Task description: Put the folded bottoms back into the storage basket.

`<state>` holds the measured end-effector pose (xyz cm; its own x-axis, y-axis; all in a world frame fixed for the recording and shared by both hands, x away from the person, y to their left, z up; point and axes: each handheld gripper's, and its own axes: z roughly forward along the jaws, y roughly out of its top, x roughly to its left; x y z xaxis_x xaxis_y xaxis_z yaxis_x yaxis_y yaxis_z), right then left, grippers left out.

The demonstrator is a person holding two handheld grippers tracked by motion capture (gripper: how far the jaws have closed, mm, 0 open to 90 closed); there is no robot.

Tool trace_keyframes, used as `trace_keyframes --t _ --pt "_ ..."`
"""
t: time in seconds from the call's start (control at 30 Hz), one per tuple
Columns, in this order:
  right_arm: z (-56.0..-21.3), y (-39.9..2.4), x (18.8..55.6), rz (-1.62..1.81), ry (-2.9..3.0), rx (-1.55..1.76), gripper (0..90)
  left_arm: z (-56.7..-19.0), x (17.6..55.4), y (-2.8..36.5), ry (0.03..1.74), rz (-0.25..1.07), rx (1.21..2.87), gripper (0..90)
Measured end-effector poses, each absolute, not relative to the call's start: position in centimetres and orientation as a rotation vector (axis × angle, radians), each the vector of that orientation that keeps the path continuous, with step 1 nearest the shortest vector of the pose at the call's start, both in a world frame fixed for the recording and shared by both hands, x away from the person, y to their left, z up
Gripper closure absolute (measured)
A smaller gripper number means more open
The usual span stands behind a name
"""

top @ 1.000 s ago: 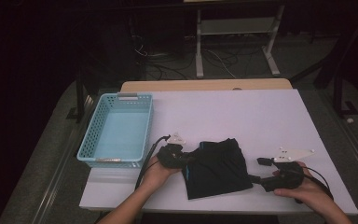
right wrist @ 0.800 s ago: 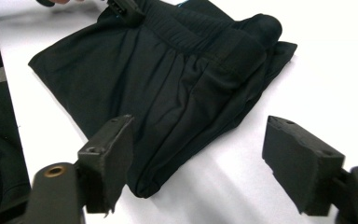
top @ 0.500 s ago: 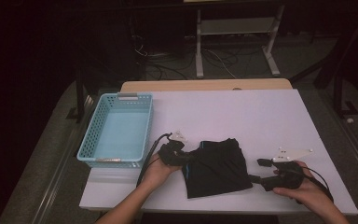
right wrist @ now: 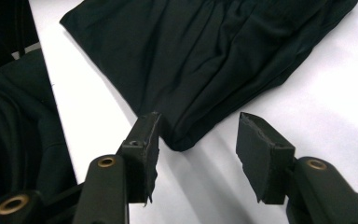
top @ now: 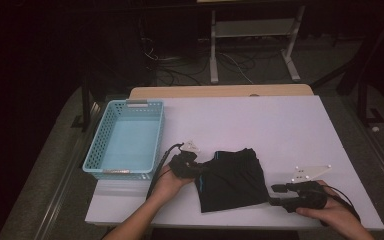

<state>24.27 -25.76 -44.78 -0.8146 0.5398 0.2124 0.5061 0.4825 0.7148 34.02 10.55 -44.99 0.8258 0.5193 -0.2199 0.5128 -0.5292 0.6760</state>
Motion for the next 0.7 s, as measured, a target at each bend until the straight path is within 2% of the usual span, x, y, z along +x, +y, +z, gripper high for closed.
trace_keyframes --t 0.17,0.2,0.47,0.7 --pt "-45.1 -25.6 24.3 1.32 2.696 0.912 53.4 -45.0 34.0 10.5 0.747 0.015 2.229 77.0" --pt "-45.4 -25.4 24.3 1.317 2.735 0.9 56.3 -45.0 34.0 10.5 0.748 0.015 2.228 76.9" --pt "-45.7 -24.5 24.4 1.288 2.759 0.813 54.0 -45.0 34.0 10.5 0.747 0.018 2.229 76.9" --pt "-45.6 -24.0 24.3 1.239 2.747 0.744 56.9 -45.0 34.0 10.5 0.746 0.021 2.232 76.9"
